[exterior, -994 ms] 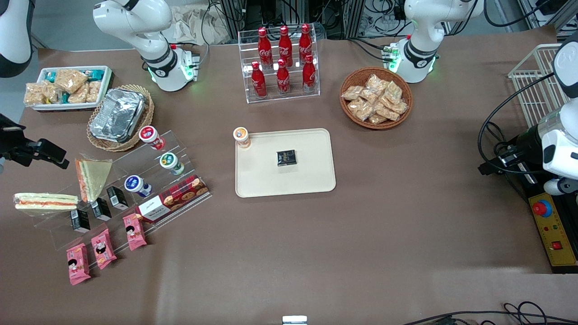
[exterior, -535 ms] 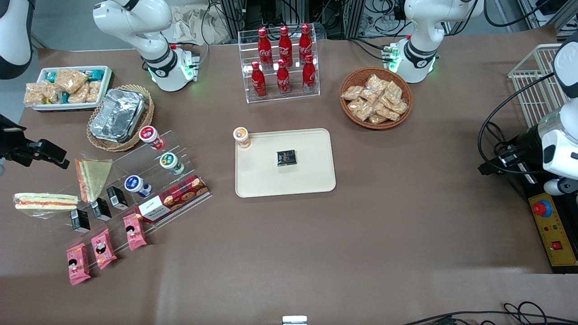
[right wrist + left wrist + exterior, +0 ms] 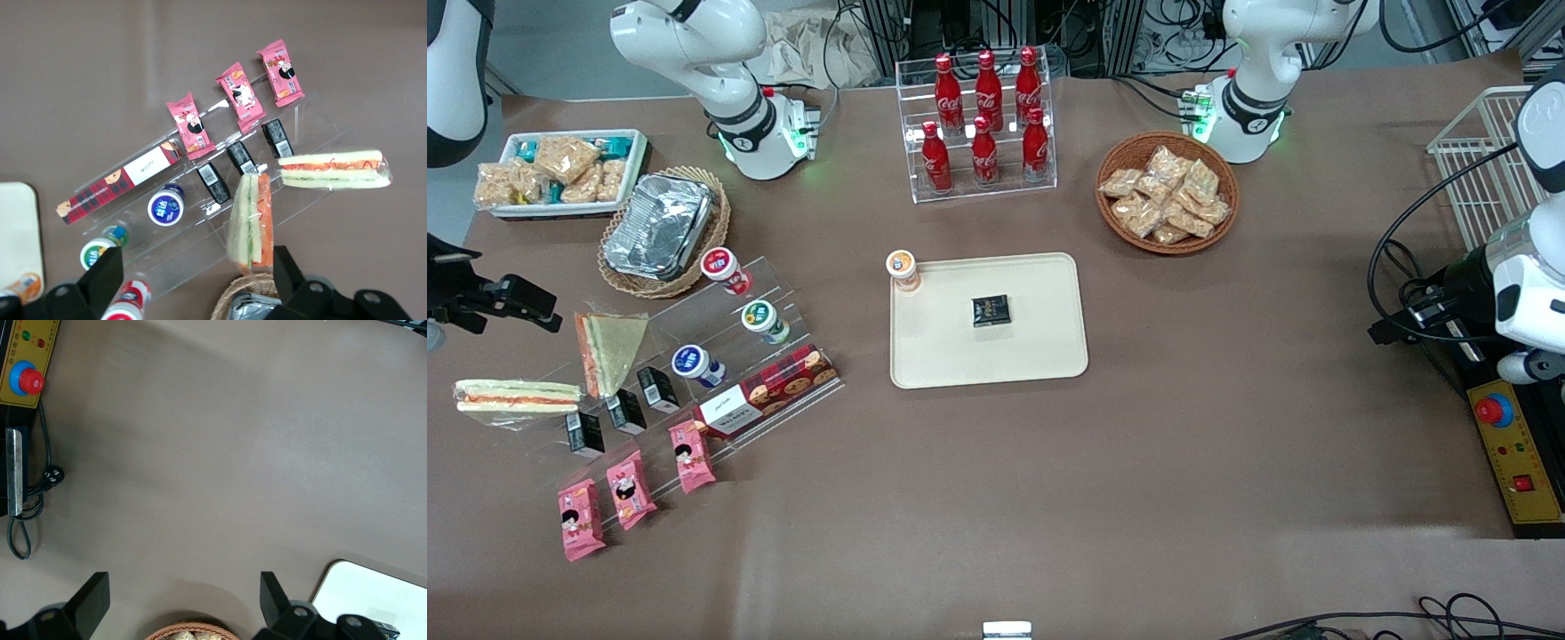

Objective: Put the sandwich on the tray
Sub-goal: 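Move the right gripper toward the wrapped sandwiches on the acrylic rack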

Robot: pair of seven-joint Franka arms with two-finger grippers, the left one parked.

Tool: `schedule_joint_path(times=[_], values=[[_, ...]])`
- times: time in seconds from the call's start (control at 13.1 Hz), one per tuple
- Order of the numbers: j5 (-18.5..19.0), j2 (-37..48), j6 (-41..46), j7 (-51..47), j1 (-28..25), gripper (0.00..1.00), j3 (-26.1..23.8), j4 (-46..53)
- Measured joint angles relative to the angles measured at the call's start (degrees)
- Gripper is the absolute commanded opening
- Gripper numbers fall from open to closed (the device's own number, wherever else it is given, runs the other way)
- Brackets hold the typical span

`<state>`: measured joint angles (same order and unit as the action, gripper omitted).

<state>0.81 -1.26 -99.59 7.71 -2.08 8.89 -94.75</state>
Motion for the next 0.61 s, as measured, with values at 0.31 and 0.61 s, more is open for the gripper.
schedule_joint_path(times=[0.31,0.61], values=[[0.06,-0.92,-0.42,10.21,0.74,1.0,1.57,0.0],[0.09,-2.59,-4.85,28.09,0.93,1.0,5.75,0.0]])
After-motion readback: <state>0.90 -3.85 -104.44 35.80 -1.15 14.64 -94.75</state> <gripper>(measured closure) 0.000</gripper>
